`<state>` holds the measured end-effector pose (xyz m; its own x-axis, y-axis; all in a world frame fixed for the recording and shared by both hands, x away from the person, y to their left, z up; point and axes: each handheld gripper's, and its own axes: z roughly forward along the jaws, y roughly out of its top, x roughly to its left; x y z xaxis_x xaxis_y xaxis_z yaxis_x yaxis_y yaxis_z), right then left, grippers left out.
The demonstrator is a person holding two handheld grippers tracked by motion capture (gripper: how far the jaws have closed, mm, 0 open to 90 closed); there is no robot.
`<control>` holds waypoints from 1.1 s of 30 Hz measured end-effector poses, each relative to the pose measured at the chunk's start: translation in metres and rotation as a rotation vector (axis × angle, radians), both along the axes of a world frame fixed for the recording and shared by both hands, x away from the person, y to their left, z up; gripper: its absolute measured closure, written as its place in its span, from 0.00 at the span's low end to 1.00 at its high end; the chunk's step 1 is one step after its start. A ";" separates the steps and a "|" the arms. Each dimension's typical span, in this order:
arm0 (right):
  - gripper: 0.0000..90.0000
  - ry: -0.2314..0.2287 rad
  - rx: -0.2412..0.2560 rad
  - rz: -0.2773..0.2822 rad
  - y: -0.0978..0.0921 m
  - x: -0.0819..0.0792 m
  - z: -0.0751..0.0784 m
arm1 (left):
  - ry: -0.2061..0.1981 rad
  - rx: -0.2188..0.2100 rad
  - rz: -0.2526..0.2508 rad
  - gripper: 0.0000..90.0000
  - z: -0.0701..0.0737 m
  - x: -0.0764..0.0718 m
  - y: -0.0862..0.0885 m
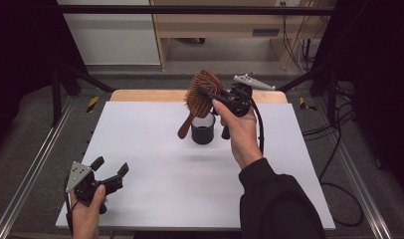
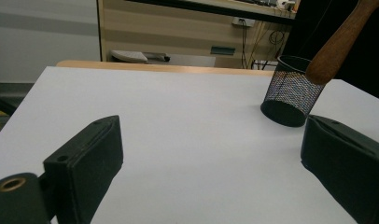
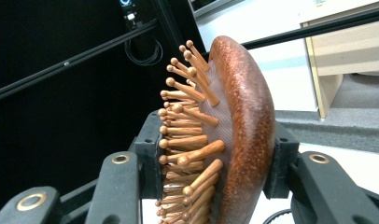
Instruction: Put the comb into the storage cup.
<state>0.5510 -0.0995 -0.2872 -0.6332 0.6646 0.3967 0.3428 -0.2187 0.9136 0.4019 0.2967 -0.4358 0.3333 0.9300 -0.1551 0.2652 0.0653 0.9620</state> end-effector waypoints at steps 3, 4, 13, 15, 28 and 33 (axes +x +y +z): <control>0.58 -0.006 -0.007 -0.010 0.002 0.004 0.002 | 0.000 0.004 -0.004 0.07 0.000 0.000 0.000; 0.58 -0.007 -0.009 -0.012 0.002 0.004 0.003 | -0.001 0.006 -0.003 0.07 0.000 0.000 -0.001; 0.58 -0.021 0.019 -0.037 0.001 0.010 0.007 | -0.003 0.008 -0.006 0.07 -0.001 0.001 0.000; 0.58 -0.023 0.020 -0.039 0.000 0.011 0.008 | -0.005 0.012 -0.008 0.07 -0.001 0.000 -0.001; 0.58 -0.026 0.046 -0.078 -0.008 0.016 0.013 | -0.005 0.021 -0.012 0.07 -0.001 0.001 -0.001; 0.58 -0.030 0.049 -0.089 -0.010 0.016 0.015 | -0.005 0.022 -0.016 0.07 -0.002 0.001 -0.002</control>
